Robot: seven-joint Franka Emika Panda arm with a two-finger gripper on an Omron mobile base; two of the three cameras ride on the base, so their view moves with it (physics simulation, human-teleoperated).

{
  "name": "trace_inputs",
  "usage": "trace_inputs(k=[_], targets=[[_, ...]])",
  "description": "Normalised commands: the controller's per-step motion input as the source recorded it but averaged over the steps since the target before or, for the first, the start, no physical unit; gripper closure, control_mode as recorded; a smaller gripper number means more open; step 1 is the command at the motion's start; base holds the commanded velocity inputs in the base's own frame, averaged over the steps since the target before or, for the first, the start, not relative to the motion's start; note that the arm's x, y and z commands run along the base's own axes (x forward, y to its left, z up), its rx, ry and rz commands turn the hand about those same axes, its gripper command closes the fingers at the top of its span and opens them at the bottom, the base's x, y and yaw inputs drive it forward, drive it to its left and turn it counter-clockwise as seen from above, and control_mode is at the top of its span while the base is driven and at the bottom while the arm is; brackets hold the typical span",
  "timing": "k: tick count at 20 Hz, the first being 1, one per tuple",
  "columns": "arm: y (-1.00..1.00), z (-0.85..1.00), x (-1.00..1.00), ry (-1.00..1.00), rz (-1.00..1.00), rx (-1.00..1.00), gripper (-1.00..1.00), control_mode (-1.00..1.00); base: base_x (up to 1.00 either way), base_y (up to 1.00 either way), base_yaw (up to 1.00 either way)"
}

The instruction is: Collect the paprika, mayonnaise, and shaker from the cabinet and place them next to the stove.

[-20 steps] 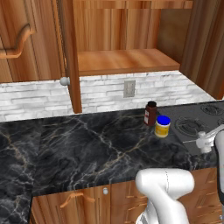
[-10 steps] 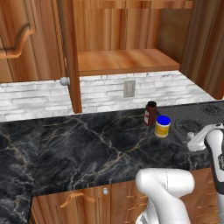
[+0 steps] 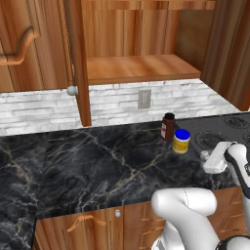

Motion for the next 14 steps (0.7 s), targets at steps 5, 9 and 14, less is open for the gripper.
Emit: trace_inputs(k=[5,9,14], targets=[[-0.16,-0.30,0.29,-0.11,0.19,0.06,1.00,-1.00,0.00,0.00,0.00],[-0.09,-0.26,0.21,-0.07,0.20,0.08,1.00,-1.00,0.00,0.00,0.00],[-0.05,-0.23,0.18,-0.02,0.18,0.06,1.00,-1.00,0.00,0.00,0.00]])
